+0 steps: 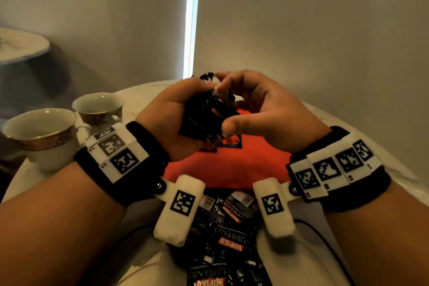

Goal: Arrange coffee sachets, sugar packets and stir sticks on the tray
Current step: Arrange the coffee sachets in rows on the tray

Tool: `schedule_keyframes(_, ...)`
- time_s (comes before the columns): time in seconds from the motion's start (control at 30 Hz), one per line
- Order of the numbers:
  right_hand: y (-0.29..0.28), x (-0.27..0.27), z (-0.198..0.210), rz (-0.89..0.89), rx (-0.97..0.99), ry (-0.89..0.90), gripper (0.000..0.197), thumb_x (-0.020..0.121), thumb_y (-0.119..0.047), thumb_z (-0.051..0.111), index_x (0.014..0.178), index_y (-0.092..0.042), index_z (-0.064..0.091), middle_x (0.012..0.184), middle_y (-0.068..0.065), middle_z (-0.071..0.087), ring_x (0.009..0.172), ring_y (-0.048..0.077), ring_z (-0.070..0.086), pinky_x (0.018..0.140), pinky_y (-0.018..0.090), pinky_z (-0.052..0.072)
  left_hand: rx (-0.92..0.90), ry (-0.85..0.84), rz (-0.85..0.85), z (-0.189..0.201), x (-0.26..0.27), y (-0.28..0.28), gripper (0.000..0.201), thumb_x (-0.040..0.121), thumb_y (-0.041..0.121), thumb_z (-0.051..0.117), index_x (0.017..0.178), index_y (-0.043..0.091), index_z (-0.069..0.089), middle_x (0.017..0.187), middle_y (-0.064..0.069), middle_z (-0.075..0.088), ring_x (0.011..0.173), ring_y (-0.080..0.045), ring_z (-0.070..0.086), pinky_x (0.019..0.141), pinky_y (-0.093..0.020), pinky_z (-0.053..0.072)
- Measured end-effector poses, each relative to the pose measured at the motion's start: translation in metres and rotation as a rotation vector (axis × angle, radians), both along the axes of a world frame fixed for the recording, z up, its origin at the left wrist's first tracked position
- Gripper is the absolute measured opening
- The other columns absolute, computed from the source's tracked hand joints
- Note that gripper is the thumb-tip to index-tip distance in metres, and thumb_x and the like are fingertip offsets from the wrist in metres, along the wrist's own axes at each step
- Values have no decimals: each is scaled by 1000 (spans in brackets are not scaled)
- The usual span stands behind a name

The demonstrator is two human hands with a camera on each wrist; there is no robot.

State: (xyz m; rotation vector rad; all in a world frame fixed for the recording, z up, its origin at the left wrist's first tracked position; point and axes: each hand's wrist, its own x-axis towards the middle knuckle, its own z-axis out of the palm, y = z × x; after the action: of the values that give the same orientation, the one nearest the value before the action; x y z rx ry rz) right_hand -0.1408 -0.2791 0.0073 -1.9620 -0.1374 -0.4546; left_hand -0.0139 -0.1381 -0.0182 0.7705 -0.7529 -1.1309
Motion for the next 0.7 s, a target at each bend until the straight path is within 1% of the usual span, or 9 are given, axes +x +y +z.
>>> schedule_keyframes(0.07,-2,0,1,55,116,-24,39,71,-11,71,108,-17,65,133,-2,59,116,12,65,88,32,56,-24,40,20,1,3,1,43,86,28,53,124,11,49,104,-14,57,91,-27,56,83,-39,44)
schedule_keyframes(0.17,-7,-2,5,-5,76,-77,51,71,6,51,113,-17,66,127,1,66,125,15,59,87,28,53,-31,37,32,7,6,8,71,75,28,65,140,12,42,119,-16,47,102,-29,52,94,-43,38)
schedule_keyframes(0.23,-11,-1,3,-35,-45,-85,50,75,4,57,114,-25,70,126,5,69,127,21,59,93,40,54,-31,47,20,8,7,12,74,76,30,60,145,11,39,124,-15,44,97,-25,55,85,-37,48)
schedule_keyframes(0.3,-14,2,-1,-68,-77,-101,35,79,-11,70,108,-31,74,119,4,72,121,24,64,100,50,52,-37,72,-8,6,9,11,53,81,30,55,130,16,41,118,-14,51,96,-24,58,82,-35,51)
schedule_keyframes(0.37,-14,5,-3,-123,-86,-126,25,78,-22,76,102,-29,75,110,2,75,111,23,68,98,48,53,-7,84,-14,6,8,11,42,86,32,52,125,16,44,118,-10,55,103,-23,58,86,-34,49)
schedule_keyframes(0.5,-16,6,-3,-262,-116,-190,19,87,-11,72,89,-30,74,85,-11,75,84,5,69,77,25,54,53,68,39,4,7,8,48,89,37,55,127,8,60,127,-12,58,109,-24,62,96,-35,48)
schedule_keyframes(0.57,-22,10,-5,-410,-52,-284,16,88,-14,70,81,-29,72,75,-11,72,71,7,63,65,25,49,82,79,97,4,9,8,35,87,38,58,108,11,66,112,-14,64,93,-24,67,85,-35,53)
schedule_keyframes(0.63,-32,15,-7,-501,201,-341,12,90,-13,68,82,-22,69,72,-2,69,67,15,59,56,28,45,127,91,182,3,13,7,29,88,38,56,107,15,59,106,-13,65,87,-23,68,79,-37,57)
schedule_keyframes(0.7,-47,20,-14,-545,486,-279,13,94,-6,63,85,-16,63,69,2,64,58,12,56,49,25,41,180,64,272,3,18,9,30,89,39,55,111,18,56,108,-11,63,93,-24,67,87,-52,55)
